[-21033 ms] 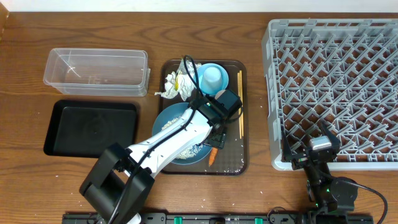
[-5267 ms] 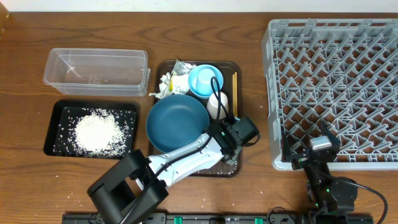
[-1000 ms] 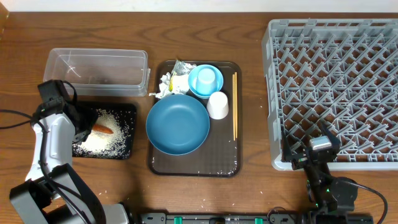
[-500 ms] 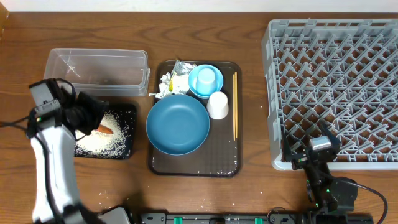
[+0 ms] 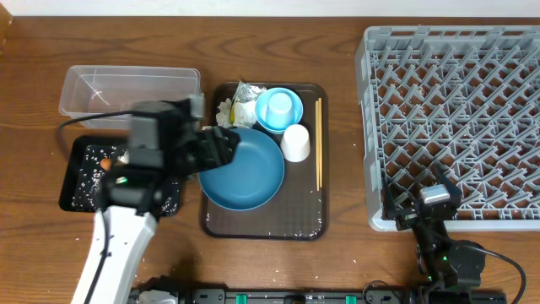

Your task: Sort waste into correct bins and load items into the dishwasher rack

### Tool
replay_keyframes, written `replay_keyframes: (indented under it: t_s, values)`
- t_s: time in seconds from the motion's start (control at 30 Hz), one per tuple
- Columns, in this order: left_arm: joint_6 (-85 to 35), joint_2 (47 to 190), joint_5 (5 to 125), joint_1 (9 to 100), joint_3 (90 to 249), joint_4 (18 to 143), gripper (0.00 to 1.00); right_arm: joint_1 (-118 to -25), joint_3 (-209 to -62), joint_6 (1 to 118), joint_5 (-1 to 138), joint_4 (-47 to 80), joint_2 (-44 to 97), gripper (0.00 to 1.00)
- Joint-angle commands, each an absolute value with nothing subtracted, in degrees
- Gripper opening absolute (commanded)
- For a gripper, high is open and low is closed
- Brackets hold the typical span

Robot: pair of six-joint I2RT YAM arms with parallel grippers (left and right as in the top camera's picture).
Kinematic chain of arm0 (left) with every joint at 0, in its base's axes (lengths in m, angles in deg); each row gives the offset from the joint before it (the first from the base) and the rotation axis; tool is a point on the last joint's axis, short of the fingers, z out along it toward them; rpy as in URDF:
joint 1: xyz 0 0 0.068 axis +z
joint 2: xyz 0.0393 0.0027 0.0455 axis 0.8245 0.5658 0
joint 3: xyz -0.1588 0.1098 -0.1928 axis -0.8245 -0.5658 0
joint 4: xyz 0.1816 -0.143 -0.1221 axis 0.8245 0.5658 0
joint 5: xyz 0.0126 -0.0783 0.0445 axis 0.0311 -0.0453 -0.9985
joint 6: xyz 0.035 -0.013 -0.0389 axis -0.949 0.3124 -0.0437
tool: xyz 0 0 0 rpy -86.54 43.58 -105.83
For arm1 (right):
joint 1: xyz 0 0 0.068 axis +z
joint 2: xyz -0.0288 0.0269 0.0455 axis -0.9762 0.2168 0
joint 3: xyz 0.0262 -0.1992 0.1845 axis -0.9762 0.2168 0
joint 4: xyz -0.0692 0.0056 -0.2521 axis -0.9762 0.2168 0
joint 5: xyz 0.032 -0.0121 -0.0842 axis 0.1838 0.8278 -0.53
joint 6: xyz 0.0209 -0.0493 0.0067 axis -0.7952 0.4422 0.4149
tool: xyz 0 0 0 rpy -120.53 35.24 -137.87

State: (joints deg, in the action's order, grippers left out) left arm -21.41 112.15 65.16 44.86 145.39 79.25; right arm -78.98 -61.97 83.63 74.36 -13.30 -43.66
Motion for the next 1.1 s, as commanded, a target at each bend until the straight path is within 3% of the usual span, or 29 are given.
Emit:
replay_keyframes:
  t_s: [0.0,0.13,0.5,1.07]
  values:
    - [-22.79,115.94,55.87,38.55,145.08,78.25,0.26,-79.72,-61.89,84.29,74.27,-13.06,-43.92,0.99]
    - [-22.79,121.49,44.98,32.64,145.08,78.71,0.07,-79.72,-61.89,84.29,74.27,-13.06,-43.92,0.99]
    - [-20.14,137.46,46.14,24.75,145.08,78.58,0.06,-79.72,-61.89,84.29,74.27,-13.06,-43.9,0.99]
    - [-16.95,137.27,51.43,12.97,145.43,83.12,0.06,-79.72,-61.89,84.29,74.27,-13.06,-43.9,0.99]
